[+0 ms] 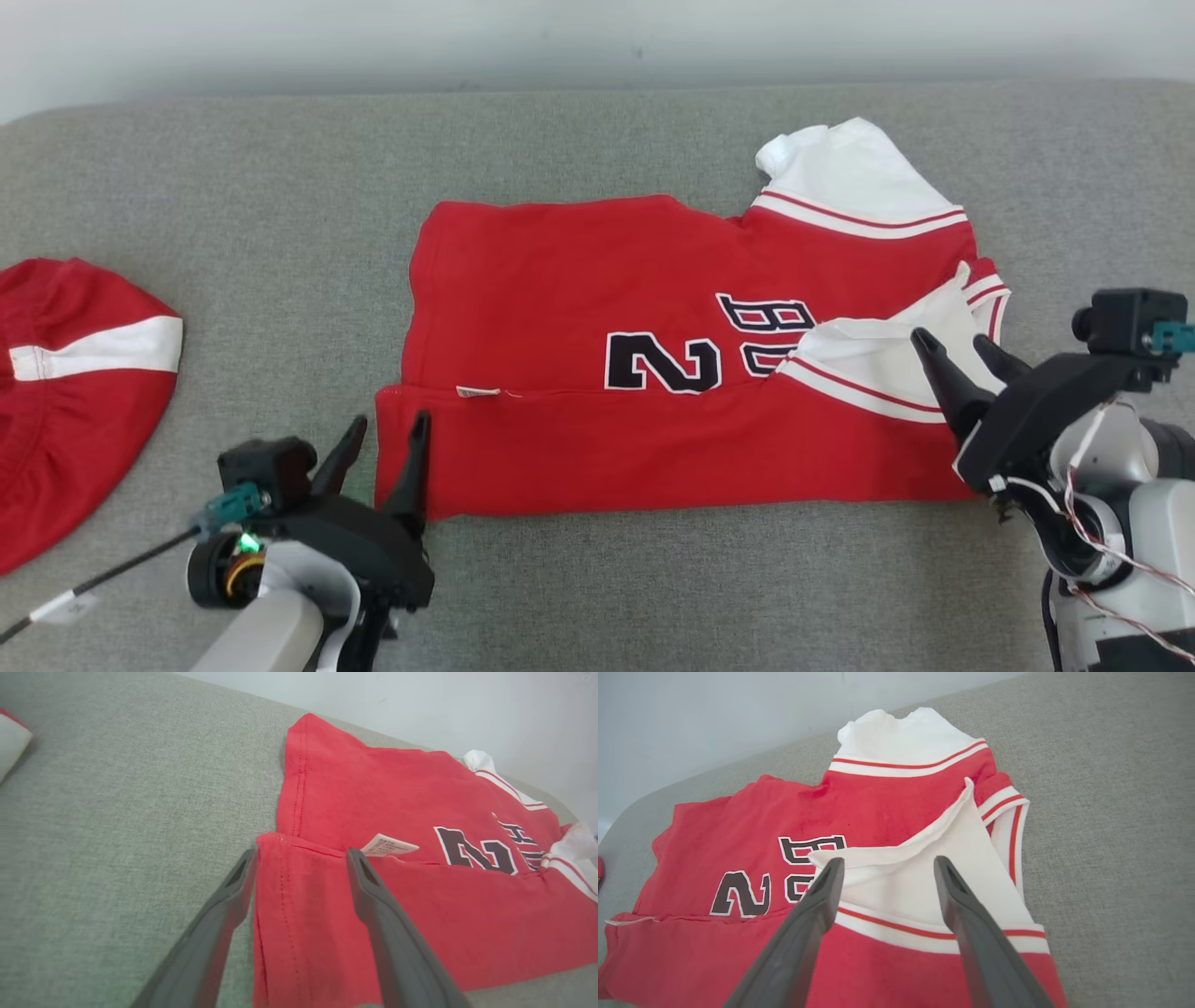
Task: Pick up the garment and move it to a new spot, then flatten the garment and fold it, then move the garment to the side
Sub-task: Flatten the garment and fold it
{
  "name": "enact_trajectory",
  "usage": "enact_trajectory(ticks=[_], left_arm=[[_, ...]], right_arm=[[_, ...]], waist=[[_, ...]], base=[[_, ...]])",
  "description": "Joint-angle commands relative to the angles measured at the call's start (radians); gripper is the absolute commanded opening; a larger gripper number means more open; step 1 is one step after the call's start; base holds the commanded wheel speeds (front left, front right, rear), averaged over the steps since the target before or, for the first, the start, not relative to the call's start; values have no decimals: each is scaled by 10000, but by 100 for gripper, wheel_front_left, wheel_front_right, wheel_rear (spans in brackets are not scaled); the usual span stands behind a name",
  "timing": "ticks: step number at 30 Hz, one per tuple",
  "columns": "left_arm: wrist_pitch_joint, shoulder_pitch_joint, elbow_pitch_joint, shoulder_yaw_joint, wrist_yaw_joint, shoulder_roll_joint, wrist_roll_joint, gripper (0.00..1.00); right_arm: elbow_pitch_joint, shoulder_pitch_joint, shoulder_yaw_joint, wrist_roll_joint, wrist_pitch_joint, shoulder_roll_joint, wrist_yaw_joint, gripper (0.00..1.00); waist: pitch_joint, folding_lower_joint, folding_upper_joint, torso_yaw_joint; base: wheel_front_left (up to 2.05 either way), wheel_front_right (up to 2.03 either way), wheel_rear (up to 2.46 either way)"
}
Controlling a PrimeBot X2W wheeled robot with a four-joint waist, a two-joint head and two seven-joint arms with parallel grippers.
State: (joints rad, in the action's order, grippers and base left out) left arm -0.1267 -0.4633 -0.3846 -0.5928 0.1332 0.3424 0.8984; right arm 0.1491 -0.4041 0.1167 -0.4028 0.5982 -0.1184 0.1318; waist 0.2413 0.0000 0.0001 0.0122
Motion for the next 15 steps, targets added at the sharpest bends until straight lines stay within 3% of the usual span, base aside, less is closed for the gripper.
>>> enact_trajectory(ticks=[1,15], left_arm=[[-69,298,-34,-93,105,117,-211,100],[425,513,-213,-859,955,524,-1117,100]], right_arm=[[-160,238,79,47,-21,-63,-23,100],[-956,1442,1262,1267,879,247,-23,100]], waist=[[-184,0,-1,-45],[-395,0,-1,-215]], base=[[0,0,0],[0,0,0]])
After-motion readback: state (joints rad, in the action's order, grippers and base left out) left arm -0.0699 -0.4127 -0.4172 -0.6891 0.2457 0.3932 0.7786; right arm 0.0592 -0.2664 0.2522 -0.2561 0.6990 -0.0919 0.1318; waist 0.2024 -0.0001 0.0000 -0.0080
